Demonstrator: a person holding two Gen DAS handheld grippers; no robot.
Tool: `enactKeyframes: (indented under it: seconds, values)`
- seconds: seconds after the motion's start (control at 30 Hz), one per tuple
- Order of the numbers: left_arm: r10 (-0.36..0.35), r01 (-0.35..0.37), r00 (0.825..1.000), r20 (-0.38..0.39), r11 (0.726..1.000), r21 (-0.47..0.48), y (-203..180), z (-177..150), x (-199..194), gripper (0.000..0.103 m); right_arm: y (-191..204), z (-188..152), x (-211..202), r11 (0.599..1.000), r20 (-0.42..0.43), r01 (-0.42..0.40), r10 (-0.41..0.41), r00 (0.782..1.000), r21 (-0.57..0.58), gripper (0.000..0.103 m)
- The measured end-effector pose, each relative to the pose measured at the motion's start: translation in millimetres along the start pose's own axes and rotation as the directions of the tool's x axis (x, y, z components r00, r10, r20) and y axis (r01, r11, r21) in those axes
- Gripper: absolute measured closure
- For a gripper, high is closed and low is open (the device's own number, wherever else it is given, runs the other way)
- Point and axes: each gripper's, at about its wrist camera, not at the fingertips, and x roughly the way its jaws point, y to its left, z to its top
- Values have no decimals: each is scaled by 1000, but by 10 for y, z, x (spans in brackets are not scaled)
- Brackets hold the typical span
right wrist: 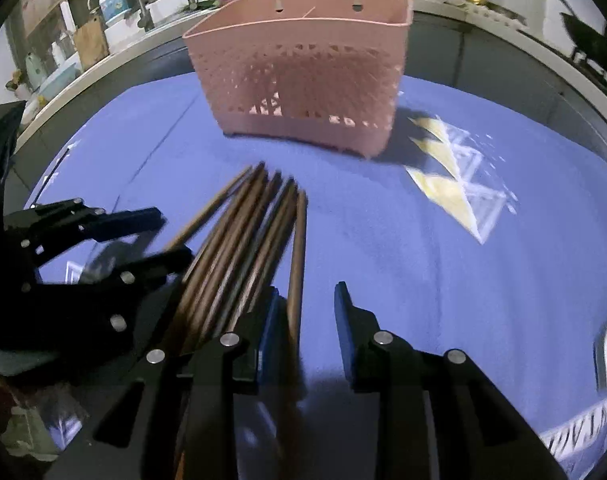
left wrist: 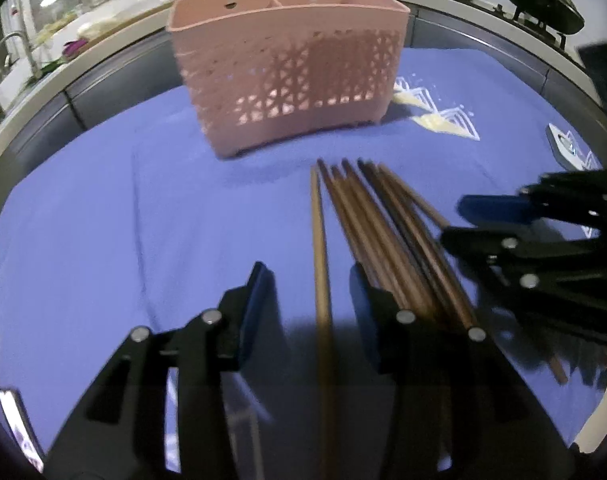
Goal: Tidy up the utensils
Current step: 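Lift the chopstick upright with the left tool and carry it over the pink caddy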
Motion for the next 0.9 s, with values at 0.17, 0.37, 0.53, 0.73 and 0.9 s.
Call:
enactKeyframes:
  seconds: [0.17, 0.37, 0.53, 0.73, 0.9]
  values:
    - [-71, 71, 997, 7, 997, -7, 44, 119, 97, 97, -58, 100, 33, 996, -21, -85, 85, 996, -1, 97]
    - [-135, 142, 986, 99, 988, -68, 193, 150, -250, 98, -117, -12, -445, 983, 160, -179, 171, 972, 36, 97]
    - [-166, 190, 960, 224, 977, -91, 313, 189, -767, 98, -97, -75, -950, 979, 326, -205, 186, 927, 25, 97]
    - [-183, 232, 915, 360, 968, -98, 462, 314, -1375, 98, -86, 99, -1538, 975, 507, -224, 187, 842, 13, 97]
    - [-195, 264, 864, 464, 960, -88, 586, 638, -1833, 98, -87, 511, -1883, 976, 589, -216, 182, 787, -13, 97]
